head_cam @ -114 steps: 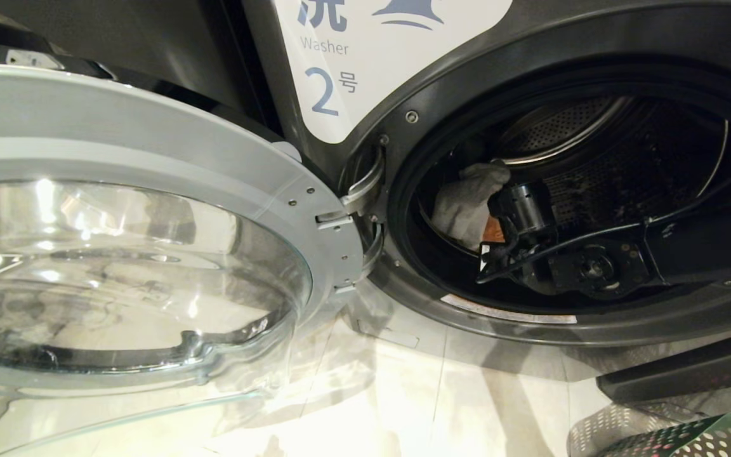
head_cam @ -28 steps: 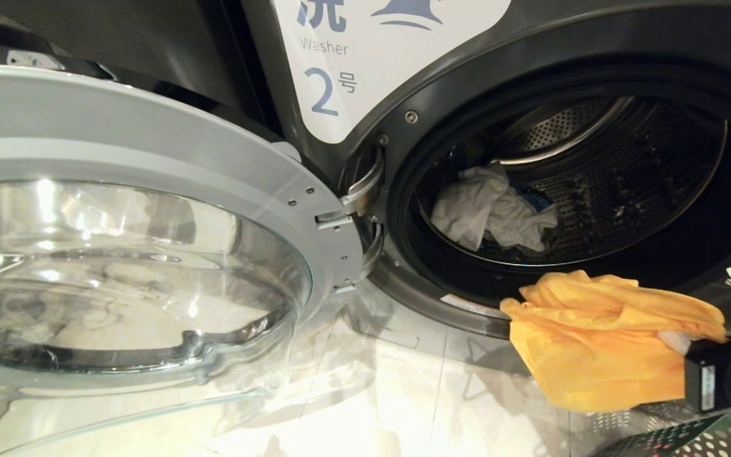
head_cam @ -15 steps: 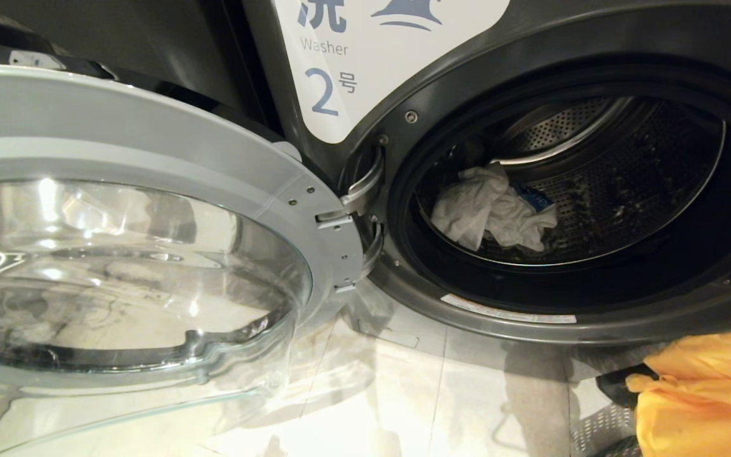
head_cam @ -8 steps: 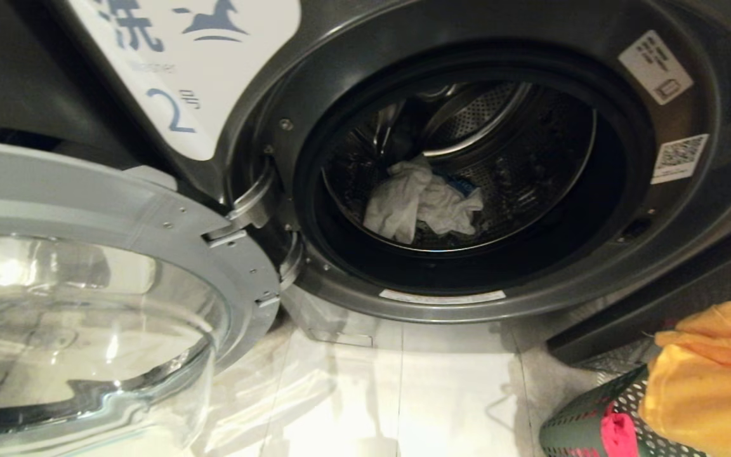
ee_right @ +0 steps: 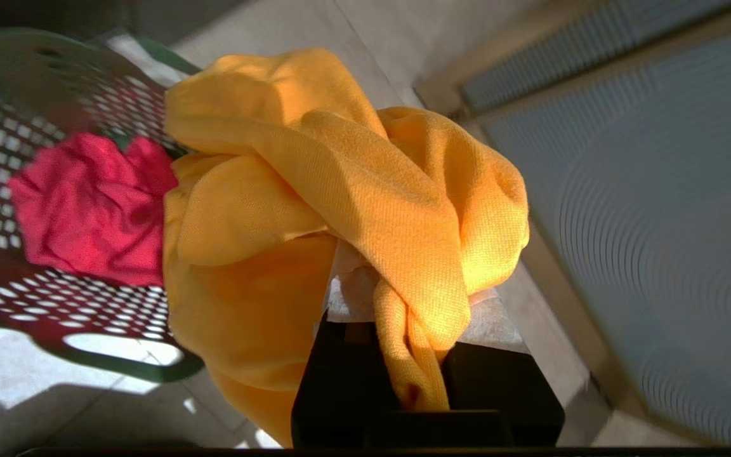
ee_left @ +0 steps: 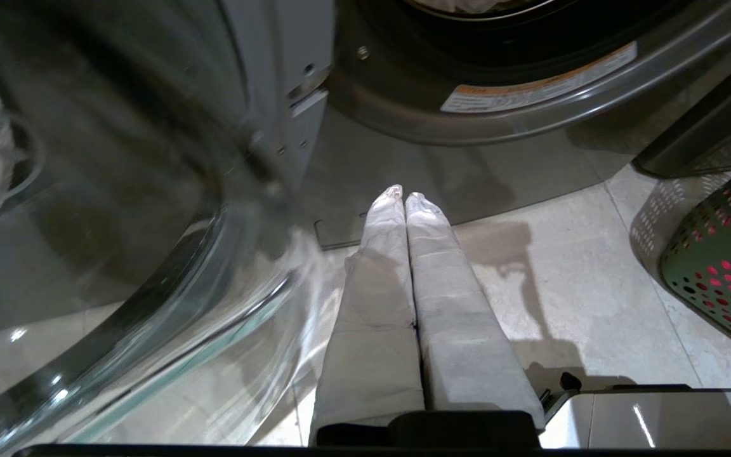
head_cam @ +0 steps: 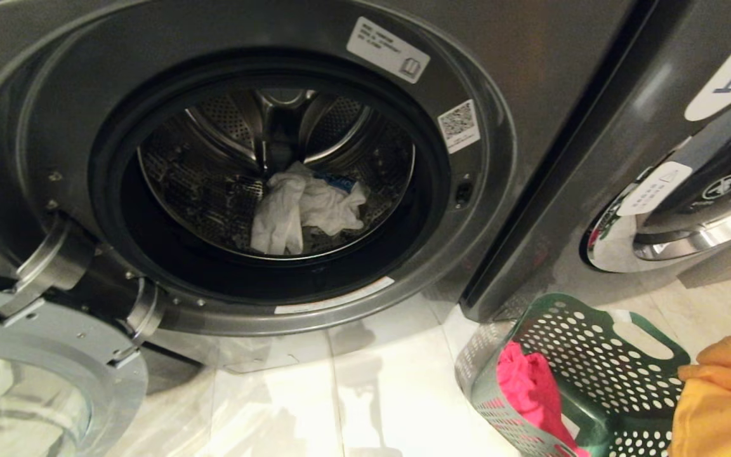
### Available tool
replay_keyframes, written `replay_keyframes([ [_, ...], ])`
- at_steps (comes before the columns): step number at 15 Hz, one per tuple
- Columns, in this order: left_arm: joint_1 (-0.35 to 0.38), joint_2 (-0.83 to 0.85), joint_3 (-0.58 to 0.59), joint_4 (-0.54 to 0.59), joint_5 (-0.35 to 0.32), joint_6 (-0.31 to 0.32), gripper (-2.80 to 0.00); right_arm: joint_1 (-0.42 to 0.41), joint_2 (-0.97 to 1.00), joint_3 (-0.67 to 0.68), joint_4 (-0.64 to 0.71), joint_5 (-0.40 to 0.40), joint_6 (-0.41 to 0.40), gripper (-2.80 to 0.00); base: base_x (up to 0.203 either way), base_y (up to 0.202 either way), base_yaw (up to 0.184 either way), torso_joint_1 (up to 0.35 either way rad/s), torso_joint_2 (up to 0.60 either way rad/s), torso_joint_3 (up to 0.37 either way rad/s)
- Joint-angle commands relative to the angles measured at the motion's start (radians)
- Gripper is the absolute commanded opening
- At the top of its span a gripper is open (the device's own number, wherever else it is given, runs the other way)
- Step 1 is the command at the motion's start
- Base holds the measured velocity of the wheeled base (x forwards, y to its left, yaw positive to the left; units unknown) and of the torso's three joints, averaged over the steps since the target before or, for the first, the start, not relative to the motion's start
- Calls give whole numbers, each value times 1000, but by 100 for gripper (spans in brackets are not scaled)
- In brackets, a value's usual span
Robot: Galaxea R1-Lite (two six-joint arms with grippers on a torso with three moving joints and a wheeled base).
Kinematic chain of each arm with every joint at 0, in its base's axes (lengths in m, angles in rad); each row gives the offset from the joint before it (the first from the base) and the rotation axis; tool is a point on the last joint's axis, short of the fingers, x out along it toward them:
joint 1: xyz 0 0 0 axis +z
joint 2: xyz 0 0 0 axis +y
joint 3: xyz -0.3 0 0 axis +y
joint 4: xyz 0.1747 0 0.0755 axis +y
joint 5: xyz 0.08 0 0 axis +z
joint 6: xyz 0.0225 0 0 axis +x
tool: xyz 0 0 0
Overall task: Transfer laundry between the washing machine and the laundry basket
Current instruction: Pick a cloth and place it into the basket
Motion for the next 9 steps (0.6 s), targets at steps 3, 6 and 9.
replay_keyframes([
  [3, 0, 0, 2, 0, 0, 0, -280, 6, 257, 18, -2, 3, 95, -280, 0, 3, -34, 1, 1, 1],
  [6, 0, 0, 2, 0, 0, 0, -280, 70, 437, 28, -101, 49, 189, -280, 0, 0, 0, 0, 0, 0],
  [9, 0, 0, 2, 0, 0, 0, -280, 179, 541, 36, -172, 102, 222, -280, 0, 0, 0, 0, 0, 0],
])
